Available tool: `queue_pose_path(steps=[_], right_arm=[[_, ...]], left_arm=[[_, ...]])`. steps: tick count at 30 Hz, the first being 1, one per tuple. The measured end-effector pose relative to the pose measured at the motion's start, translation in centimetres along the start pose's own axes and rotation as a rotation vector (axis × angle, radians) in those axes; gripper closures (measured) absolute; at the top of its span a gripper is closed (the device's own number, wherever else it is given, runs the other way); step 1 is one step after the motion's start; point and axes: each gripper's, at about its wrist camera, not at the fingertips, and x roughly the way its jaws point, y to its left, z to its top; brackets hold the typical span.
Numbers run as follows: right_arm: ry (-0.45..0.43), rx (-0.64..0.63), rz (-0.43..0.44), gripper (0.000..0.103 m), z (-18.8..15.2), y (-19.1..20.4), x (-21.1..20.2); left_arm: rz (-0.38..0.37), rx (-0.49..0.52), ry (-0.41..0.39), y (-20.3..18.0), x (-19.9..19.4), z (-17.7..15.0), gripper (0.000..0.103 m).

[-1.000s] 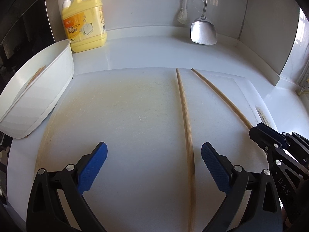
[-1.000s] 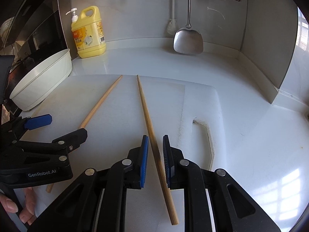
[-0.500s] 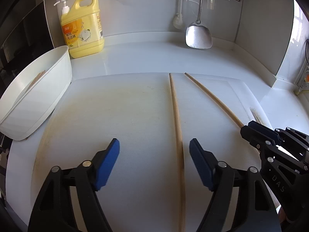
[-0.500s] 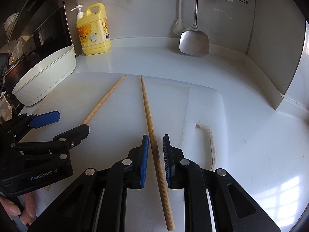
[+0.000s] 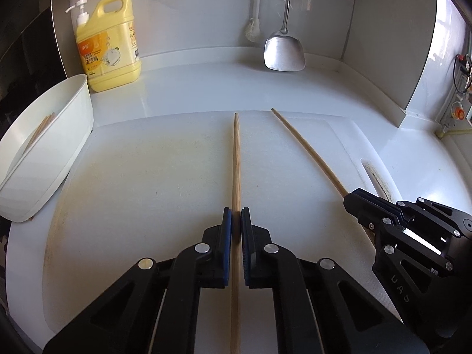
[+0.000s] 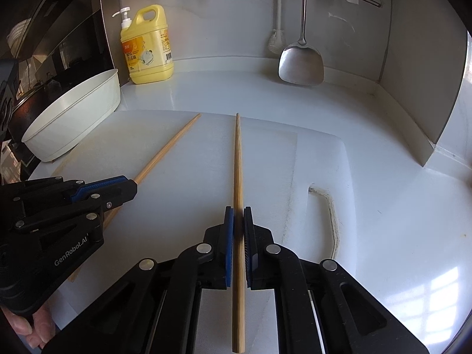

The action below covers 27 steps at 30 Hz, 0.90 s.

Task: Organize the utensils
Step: 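Carry the held chopsticks with both tools over the water basin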

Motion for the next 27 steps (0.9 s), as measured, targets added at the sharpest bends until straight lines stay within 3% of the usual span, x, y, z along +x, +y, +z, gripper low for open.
queue_pose_path(steps=[8, 14, 20, 27], right_arm=[[-0.015, 0.067, 0.025, 0.097, 0.3, 0.7, -1.7], [-0.053, 0.083, 0.059, 0.097, 3.4, 2.3, -4.4], [-0.092, 0.047, 0.102, 0.097, 8.3, 6.4, -6.7], [-0.126, 0.031, 0.159, 0.097, 14.7, 14.0, -3.9]], left_arm=[[-0.022, -0.029, 0.0, 0.9, -2.6, 0.5, 0.096], [0.004, -0.076, 0.005, 3.7, -6.6, 2.7, 0.096], [0.055, -0.143, -0.036, 9.6, -10.9, 5.3, 0.096], [0.105, -0.191, -0.08, 20.0, -11.5, 8.3, 0.096]])
